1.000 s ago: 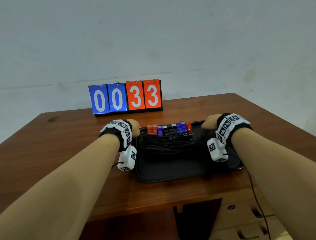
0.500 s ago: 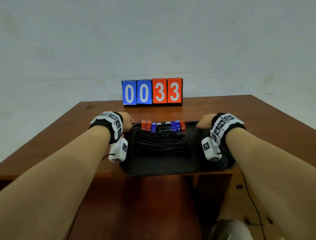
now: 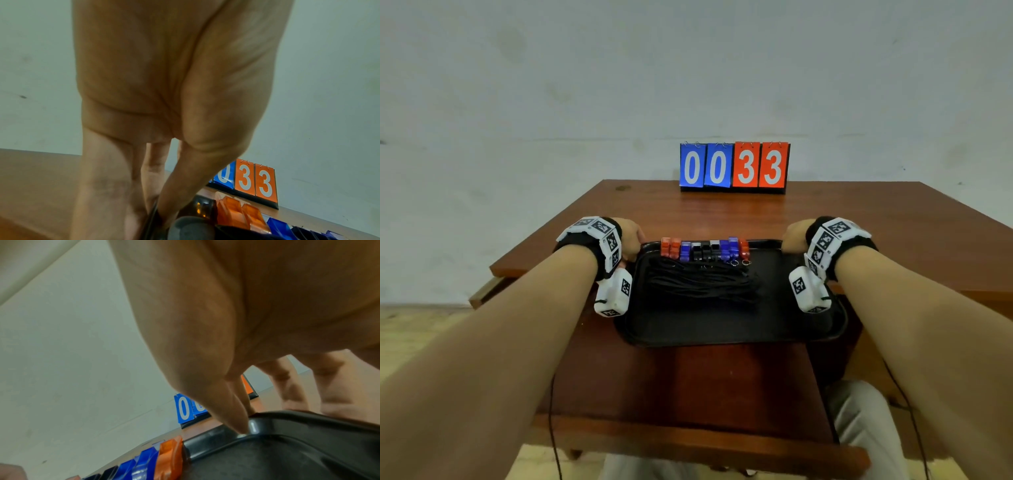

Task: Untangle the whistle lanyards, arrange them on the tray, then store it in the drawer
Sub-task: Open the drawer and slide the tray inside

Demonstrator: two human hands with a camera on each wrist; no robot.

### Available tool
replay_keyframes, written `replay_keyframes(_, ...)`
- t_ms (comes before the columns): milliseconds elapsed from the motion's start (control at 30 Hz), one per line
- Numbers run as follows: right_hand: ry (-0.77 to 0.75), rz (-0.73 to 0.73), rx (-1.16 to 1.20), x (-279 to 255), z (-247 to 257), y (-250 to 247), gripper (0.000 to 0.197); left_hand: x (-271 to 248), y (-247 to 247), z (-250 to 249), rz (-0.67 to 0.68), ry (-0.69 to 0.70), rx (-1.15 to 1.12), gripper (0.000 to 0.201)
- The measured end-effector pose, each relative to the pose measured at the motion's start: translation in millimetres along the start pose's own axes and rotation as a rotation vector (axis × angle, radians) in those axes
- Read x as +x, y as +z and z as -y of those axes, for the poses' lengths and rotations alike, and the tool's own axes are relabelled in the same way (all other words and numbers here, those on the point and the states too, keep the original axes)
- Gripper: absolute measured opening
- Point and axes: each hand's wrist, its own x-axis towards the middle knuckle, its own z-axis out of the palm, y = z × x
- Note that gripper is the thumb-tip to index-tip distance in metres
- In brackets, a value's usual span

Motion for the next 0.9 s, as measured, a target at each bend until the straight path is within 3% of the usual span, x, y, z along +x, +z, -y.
replay_keyframes(367,-0.004,-0.004,0.065,-42,41,13,0.039,-28,21,51,0.008,-0.067,0.252,0.024)
replay_keyframes(900,0.012,0.009,0.155,-75,47,42,0.039,-53,45,64,0.078,-0.07,0.179,0.031)
